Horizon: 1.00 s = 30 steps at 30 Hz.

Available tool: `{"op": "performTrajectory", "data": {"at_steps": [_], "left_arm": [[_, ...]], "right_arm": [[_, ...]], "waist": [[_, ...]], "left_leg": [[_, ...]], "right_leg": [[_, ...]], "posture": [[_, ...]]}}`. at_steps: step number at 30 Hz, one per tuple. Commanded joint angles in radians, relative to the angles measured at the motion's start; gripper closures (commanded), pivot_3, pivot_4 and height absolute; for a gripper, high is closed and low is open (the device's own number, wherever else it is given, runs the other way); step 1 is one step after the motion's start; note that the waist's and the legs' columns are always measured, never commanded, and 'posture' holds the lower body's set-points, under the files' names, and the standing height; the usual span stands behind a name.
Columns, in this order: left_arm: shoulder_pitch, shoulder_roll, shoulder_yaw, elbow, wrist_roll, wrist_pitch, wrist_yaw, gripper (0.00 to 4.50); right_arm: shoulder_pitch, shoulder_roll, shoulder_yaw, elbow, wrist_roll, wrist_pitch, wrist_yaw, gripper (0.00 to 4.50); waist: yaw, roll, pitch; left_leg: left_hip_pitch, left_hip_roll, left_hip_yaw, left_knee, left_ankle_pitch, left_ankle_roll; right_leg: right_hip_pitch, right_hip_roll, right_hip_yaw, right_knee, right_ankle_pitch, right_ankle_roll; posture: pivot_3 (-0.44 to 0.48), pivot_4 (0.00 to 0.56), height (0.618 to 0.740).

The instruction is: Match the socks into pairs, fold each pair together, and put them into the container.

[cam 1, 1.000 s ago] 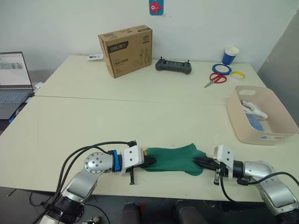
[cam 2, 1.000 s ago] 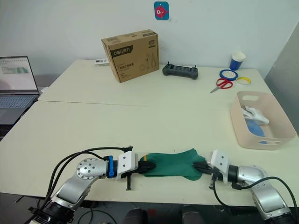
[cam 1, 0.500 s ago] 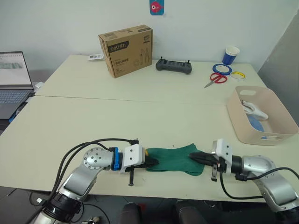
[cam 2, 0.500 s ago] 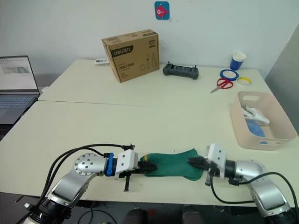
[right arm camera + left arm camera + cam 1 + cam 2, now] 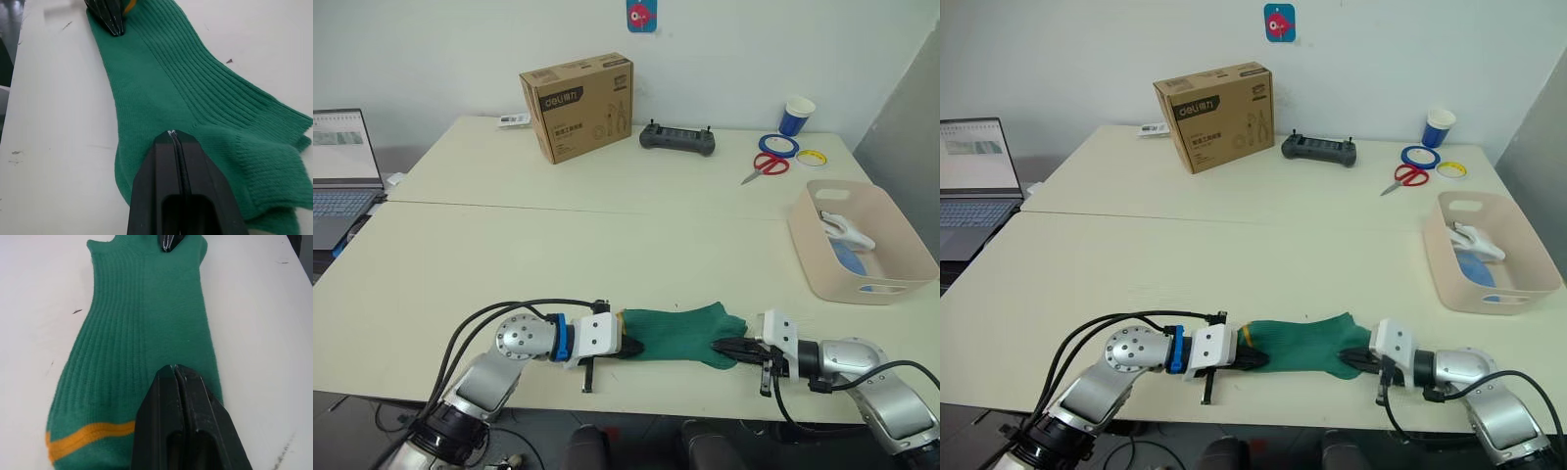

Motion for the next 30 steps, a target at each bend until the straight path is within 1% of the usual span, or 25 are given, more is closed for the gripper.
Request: {"op": "performTrajectory", "data": {"at_steps": [1, 4, 7, 9, 10, 11, 12, 14, 15, 18, 20, 22, 25, 27, 30], "left_arm": [[-0.022, 0.005, 0.039, -0.040, -0.047, 0.020, -0.008, 4.47], [-0.033, 0.011, 0.051, -0.054, -0.056, 0.034, -0.012, 4.50], [-0.044, 0.017, 0.056, -0.065, -0.063, 0.051, -0.019, 4.50], [-0.052, 0.015, 0.051, -0.067, -0.064, 0.059, -0.019, 4.50], [-0.056, 0.010, 0.048, -0.066, -0.062, 0.065, -0.015, 4.50], [-0.061, 0.002, 0.042, -0.065, -0.059, 0.072, -0.010, 4.50], [-0.067, -0.007, 0.036, -0.063, -0.057, 0.082, -0.005, 4.50], [-0.074, -0.023, 0.030, -0.065, -0.060, 0.104, 0.002, 4.50], [-0.076, -0.029, 0.028, -0.067, -0.061, 0.111, 0.003, 4.50], [-0.084, -0.047, 0.017, -0.089, -0.070, 0.171, 0.002, 4.50], [-0.089, -0.035, 0.008, -0.099, -0.055, 0.211, -0.007, 4.50], [-0.097, -0.023, -0.003, -0.095, -0.032, 0.225, -0.009, 4.50], [-0.111, -0.005, -0.029, -0.064, 0.015, 0.231, -0.006, 4.50], [-0.118, -0.004, -0.049, -0.046, 0.045, 0.228, 0.001, 4.50], [-0.122, -0.002, -0.079, -0.042, 0.060, 0.246, -0.020, 4.50]], "right_arm": [[-0.034, -0.022, -0.104, -0.142, 0.180, 0.223, -0.047, 4.50], [-0.076, -0.047, -0.164, -0.187, 0.298, 0.391, -0.080, 3.90], [-0.134, -0.091, -0.196, -0.174, 0.336, 0.553, -0.142, 2.89], [-0.167, -0.099, -0.214, -0.151, 0.353, 0.633, -0.189, 2.16], [-0.173, -0.101, -0.218, -0.148, 0.365, 0.652, -0.191, 1.85], [-0.177, -0.103, -0.221, -0.148, 0.377, 0.676, -0.193, 1.42], [-0.183, -0.099, -0.227, -0.148, 0.392, 0.700, -0.198, 1.13], [-0.200, -0.110, -0.236, -0.142, 0.465, 0.793, -0.178, 0.41], [-0.200, -0.101, -0.242, -0.141, 0.464, 0.802, -0.200, 0.05], [-0.182, -0.083, -0.259, -0.115, 0.437, 0.821, -0.267, 0.02], [-0.187, -0.068, -0.286, -0.082, 0.465, 0.891, -0.306, 0.02], [-0.193, -0.069, -0.289, -0.072, 0.476, 0.931, -0.316, 0.02], [-0.193, -0.091, -0.259, -0.067, 0.470, 0.976, -0.308, 0.02], [-0.189, -0.082, -0.254, -0.066, 0.477, 1.004, -0.311, 0.02], [-0.200, -0.017, -0.280, -0.050, 0.513, 1.072, -0.347, 0.02]], "waist": [[-0.001, 0.000, 0.000], [0.000, 0.000, 0.000], [0.000, 0.000, 0.000], [0.000, 0.000, 0.000], [0.000, 0.000, 0.000], [0.001, 0.000, 0.000], [0.001, 0.000, 0.000], [0.000, 0.000, 0.000], [-0.001, 0.000, 0.000], [0.000, 0.000, 0.000], [0.000, 0.000, 0.000], [0.000, 0.000, 0.000], [-0.001, 0.000, 0.000], [-0.001, 0.000, 0.000], [-0.001, -0.001, 0.000]], "left_leg": [[0.000, 0.000, 0.000, 0.000, 0.000, 0.000], [0.000, 0.000, -0.001, 0.000, 0.000, 0.000], [0.000, 0.000, -0.001, 0.000, 0.000, 0.000], [-0.001, 0.000, 0.000, 0.000, 0.000, 0.000], [-0.001, 0.000, 0.000, 0.000, 0.000, 0.000], [-0.001, 0.000, 0.000, 0.000, 0.000, 0.000], [-0.001, 0.000, -0.001, 0.000, 0.000, 0.000], [-0.001, 0.000, -0.001, 0.000, 0.000, 0.000], [-0.001, 0.000, -0.001, 0.000, 0.000, 0.000], [-0.001, 0.000, -0.001, 0.000, 0.000, 0.000], [-0.001, 0.000, -0.001, 0.000, 0.000, 0.000], [-0.001, 0.000, -0.001, 0.000, 0.000, 0.000], [-0.001, 0.000, -0.001, -0.001, 0.000, 0.000], [-0.001, 0.000, -0.002, -0.001, 0.000, 0.000], [-0.001, 0.000, -0.001, -0.001, 0.000, 0.000]], "right_leg": [[0.000, 0.000, 0.000, 0.000, 0.000, 0.000], [0.000, 0.000, 0.000, 0.000, 0.000, 0.000], [0.000, 0.000, -0.001, 0.000, 0.000, 0.000], [0.000, 0.000, 0.000, -0.001, 0.000, 0.000], [0.000, 0.000, -0.001, -0.001, 0.000, 0.000], [0.000, 0.000, 0.000, -0.001, 0.000, 0.000], [0.000, 0.000, -0.001, -0.001, 0.000, 0.000], [0.000, 0.000, -0.001, -0.001, 0.000, 0.000], [0.000, 0.000, -0.001, -0.001, 0.000, 0.000], [0.000, 0.000, -0.001, -0.001, 0.000, 0.000], [0.000, 0.000, -0.001, -0.001, 0.000, 0.000], [0.000, 0.000, 0.000, -0.001, 0.000, 0.000], [0.000, 0.001, 0.000, -0.001, 0.000, 0.000], [0.000, 0.001, 0.000, -0.001, 0.000, 0.000], [0.000, 0.001, 0.000, -0.001, 0.000, 0.000]], "posture": [[0.000, 0.150, 0.740], [0.000, 0.150, 0.740], [0.000, 0.150, 0.740], [0.000, 0.150, 0.740], [0.000, 0.150, 0.740], [0.000, 0.150, 0.740], [0.000, 0.150, 0.740], [0.000, 0.150, 0.740], [0.000, 0.150, 0.740], [0.000, 0.150, 0.740], [0.000, 0.150, 0.740], [0.000, 0.150, 0.740], [0.000, 0.150, 0.740], [0.000, 0.150, 0.740], [0.000, 0.150, 0.740]]}}
